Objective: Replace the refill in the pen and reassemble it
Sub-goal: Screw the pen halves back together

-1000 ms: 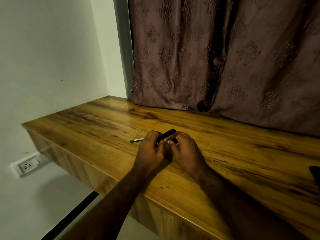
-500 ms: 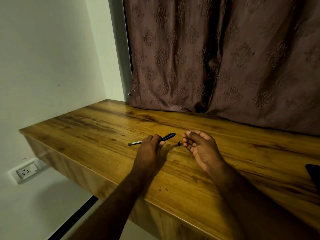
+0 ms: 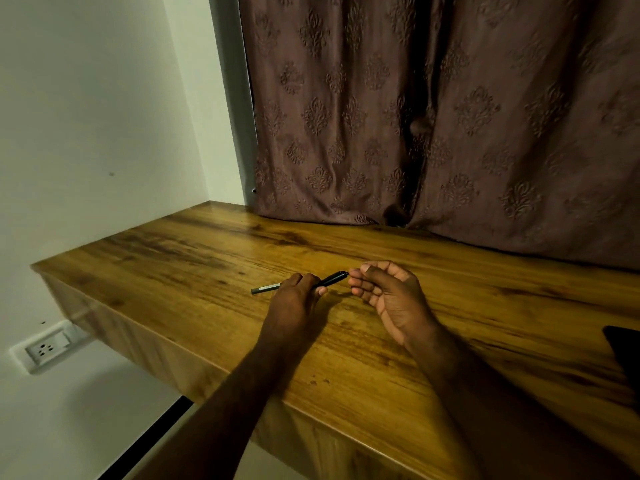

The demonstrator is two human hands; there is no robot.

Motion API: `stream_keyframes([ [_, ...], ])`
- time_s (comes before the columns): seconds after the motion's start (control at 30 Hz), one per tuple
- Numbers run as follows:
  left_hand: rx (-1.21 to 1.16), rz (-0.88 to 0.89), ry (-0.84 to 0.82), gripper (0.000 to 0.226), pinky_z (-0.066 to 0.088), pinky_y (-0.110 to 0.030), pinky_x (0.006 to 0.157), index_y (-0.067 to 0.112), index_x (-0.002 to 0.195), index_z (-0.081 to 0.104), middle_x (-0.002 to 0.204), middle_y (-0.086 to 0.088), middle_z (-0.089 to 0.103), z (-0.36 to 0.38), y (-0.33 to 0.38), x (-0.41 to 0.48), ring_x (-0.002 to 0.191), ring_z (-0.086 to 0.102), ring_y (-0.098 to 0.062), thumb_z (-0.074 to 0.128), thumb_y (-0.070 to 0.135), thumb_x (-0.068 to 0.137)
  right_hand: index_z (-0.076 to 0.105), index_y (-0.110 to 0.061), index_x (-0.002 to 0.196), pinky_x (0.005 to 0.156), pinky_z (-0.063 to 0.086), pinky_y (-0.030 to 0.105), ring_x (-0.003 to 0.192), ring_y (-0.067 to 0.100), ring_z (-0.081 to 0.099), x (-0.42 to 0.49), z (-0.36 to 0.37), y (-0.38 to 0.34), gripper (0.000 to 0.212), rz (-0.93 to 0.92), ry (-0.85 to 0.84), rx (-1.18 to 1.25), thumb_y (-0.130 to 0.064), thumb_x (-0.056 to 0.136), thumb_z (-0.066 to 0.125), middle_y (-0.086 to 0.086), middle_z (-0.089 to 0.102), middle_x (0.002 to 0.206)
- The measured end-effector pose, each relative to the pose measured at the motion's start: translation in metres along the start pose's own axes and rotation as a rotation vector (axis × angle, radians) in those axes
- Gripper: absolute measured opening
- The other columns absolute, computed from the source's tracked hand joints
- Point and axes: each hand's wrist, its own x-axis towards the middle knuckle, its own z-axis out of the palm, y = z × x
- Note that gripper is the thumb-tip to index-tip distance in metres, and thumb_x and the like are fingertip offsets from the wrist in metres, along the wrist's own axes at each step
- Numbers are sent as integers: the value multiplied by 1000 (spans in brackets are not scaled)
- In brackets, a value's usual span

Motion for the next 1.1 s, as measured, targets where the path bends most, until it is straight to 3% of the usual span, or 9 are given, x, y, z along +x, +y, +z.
stream_keyframes([
  [0.2, -1, 2, 3, 27, 45, -32, 60, 18, 92, 61, 82, 1, 55, 1, 0, 1, 71, 50, -14, 54, 43, 93, 63, 2, 98, 67, 58, 29, 77, 23, 71, 0, -2, 1, 11, -5, -2, -31, -2, 88, 60, 17, 74, 86],
  [0.43, 8, 26, 1, 49, 45, -35, 61, 17, 94, 61, 84, 0, 58, 2, -4, 0, 73, 50, -15, 38, 60, 91, 64, 2, 96, 65, 57, 27, 74, 21, 70, 0, -2, 3, 9, -15, -6, -72, -2, 88, 61, 17, 73, 85],
  [0.7, 19, 20, -16, 42, 38, -27, 62, 20, 94, 62, 84, 2, 55, 3, -5, 2, 74, 49, -14, 43, 58, 91, 66, -1, 93, 61, 53, 28, 67, 19, 65, 3, -5, 8, 8, 26, -28, -183, -4, 88, 61, 16, 70, 82],
  [0.93, 71, 8, -17, 24, 41, -30, 61, 18, 92, 63, 82, -1, 56, 6, -7, 3, 72, 50, -17, 58, 41, 92, 64, -1, 102, 55, 48, 28, 59, 17, 61, 2, -2, 12, 15, -11, -40, -397, -10, 95, 54, 12, 71, 79],
  [1.1, 59, 25, -33, 38, 43, -32, 61, 16, 95, 63, 84, -4, 58, 5, -4, 3, 72, 50, -17, 42, 48, 93, 61, -7, 105, 52, 44, 27, 59, 19, 58, 1, 0, 17, 18, -76, -75, -591, -9, 99, 45, 10, 69, 78],
])
